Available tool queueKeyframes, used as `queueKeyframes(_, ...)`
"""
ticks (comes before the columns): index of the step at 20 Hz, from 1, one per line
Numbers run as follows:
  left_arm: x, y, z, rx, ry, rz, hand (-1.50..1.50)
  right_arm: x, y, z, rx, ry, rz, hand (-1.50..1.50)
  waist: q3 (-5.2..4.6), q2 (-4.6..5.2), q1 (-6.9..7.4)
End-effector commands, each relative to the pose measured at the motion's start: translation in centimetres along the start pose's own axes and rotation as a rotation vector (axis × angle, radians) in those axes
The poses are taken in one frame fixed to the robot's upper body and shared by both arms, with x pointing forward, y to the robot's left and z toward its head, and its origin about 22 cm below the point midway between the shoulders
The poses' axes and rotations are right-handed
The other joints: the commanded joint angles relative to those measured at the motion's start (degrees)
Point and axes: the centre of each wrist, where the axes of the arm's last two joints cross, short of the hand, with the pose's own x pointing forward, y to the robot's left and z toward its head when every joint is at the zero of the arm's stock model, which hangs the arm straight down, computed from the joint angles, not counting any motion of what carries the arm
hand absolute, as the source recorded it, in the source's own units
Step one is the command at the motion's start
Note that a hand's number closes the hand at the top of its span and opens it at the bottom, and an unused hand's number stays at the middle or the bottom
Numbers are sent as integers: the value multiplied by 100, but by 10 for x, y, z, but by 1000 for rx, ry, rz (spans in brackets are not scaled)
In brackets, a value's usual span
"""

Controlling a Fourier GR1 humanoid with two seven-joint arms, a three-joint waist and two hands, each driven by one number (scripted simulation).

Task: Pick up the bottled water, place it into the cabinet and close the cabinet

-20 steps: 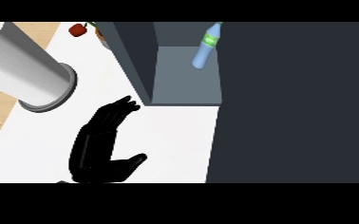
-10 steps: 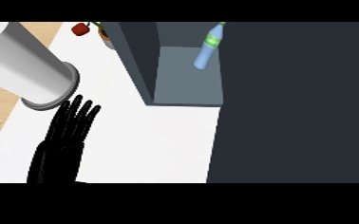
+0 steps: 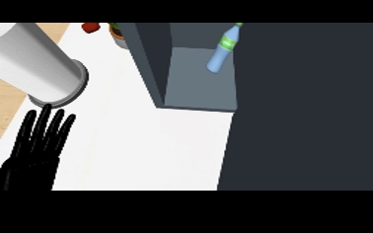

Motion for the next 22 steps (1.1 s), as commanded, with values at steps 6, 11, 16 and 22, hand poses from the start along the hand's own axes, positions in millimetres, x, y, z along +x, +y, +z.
queueKeyframes(6,25,17,6,-37,2,16,-150,21,27,-29,155,-121,-86,150,5,106,298)
queueKeyframes(11,31,27,12,-77,17,6,-150,18,21,-32,173,-71,-44,150,-18,160,498)
queueKeyframes(16,38,30,8,-102,6,16,-150,10,16,-38,209,-46,-27,150,-16,222,681)
queueKeyframes(22,46,35,1,-145,18,-6,-150,12,2,-40,264,-3,96,150,-51,289,920)
